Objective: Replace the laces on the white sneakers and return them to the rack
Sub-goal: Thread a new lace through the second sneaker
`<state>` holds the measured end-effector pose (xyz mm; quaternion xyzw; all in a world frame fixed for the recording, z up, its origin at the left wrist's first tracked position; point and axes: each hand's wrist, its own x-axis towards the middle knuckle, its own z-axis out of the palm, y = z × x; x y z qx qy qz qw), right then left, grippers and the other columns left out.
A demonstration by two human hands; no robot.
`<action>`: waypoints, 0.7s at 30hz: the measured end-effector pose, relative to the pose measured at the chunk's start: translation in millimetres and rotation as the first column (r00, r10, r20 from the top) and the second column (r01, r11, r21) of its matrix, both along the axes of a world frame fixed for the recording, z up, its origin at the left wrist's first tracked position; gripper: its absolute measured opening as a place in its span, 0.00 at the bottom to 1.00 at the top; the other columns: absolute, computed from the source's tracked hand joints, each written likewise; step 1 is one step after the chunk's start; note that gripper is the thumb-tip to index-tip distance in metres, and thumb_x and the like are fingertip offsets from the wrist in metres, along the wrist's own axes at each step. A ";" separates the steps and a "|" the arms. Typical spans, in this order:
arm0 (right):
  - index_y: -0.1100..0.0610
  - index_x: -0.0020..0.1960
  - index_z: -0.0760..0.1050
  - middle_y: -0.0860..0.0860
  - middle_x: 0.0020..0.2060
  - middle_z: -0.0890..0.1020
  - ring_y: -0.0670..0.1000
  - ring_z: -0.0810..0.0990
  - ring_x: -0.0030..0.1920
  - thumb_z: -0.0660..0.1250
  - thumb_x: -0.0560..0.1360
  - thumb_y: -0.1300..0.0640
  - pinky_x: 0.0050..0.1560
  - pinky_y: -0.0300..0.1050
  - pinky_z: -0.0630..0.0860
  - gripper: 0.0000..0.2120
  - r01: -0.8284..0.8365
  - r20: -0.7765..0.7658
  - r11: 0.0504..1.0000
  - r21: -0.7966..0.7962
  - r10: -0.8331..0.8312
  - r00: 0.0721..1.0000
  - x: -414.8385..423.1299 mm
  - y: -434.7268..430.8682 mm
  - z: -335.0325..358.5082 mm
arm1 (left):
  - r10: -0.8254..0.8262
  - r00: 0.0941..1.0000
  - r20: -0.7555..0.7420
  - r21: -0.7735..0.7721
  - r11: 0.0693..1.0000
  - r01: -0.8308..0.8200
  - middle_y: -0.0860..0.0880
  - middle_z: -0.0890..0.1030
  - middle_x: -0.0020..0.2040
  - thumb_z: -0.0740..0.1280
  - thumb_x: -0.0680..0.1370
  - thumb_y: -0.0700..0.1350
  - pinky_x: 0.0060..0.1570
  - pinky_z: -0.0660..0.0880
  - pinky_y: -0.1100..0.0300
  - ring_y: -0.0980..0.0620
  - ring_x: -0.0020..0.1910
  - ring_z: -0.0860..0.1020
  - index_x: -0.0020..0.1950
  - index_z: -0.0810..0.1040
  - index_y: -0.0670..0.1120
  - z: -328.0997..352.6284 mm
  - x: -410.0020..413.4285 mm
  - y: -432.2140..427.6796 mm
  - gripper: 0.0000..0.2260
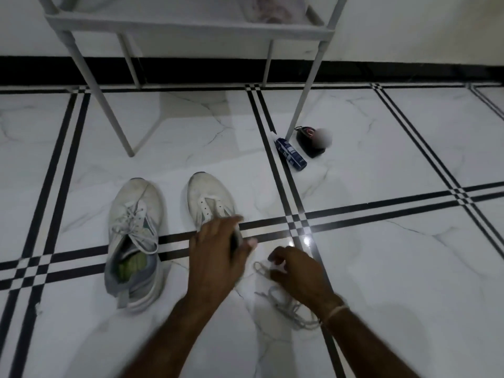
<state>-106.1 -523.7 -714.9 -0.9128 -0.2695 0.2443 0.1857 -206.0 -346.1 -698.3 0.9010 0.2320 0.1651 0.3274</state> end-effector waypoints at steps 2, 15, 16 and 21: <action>0.47 0.57 0.79 0.44 0.50 0.81 0.45 0.79 0.48 0.73 0.75 0.45 0.46 0.37 0.72 0.13 -0.023 0.050 0.998 -0.058 0.026 0.998 -11.3 -1.6 -6.6 | -0.090 0.991 -0.100 0.138 0.985 0.103 0.58 0.81 0.58 0.61 0.76 0.65 0.63 0.70 0.47 0.50 0.67 0.72 0.57 0.81 0.57 -3.6 1.3 -4.9 0.18; 0.60 0.44 0.81 0.56 0.36 0.84 0.58 0.83 0.40 0.71 0.79 0.59 0.46 0.48 0.80 0.06 0.232 -0.308 0.748 0.621 -0.039 0.951 27.1 8.0 60.5 | -0.262 0.964 0.032 -0.502 0.830 0.243 0.56 0.85 0.54 0.63 0.83 0.56 0.59 0.78 0.53 0.57 0.57 0.81 0.55 0.81 0.53 32.2 33.7 -6.9 0.10; 0.62 0.46 0.80 0.57 0.36 0.82 0.57 0.81 0.38 0.69 0.81 0.59 0.44 0.48 0.79 0.08 0.268 -0.344 0.710 0.651 -0.039 0.938 30.9 7.3 64.1 | -0.236 0.970 0.053 -0.602 0.768 0.219 0.54 0.86 0.49 0.65 0.83 0.54 0.56 0.79 0.53 0.56 0.53 0.82 0.49 0.81 0.51 37.6 36.2 -4.6 0.10; 0.57 0.42 0.75 0.48 0.33 0.76 0.43 0.72 0.32 0.62 0.84 0.58 0.35 0.38 0.72 0.12 0.460 -0.392 0.571 0.680 -0.247 0.886 60.2 -7.2 70.1 | 0.053 0.996 0.074 -0.972 0.228 0.060 0.48 0.72 0.31 0.64 0.81 0.51 0.41 0.74 0.56 0.50 0.31 0.73 0.45 0.77 0.43 56.7 33.8 22.0 0.12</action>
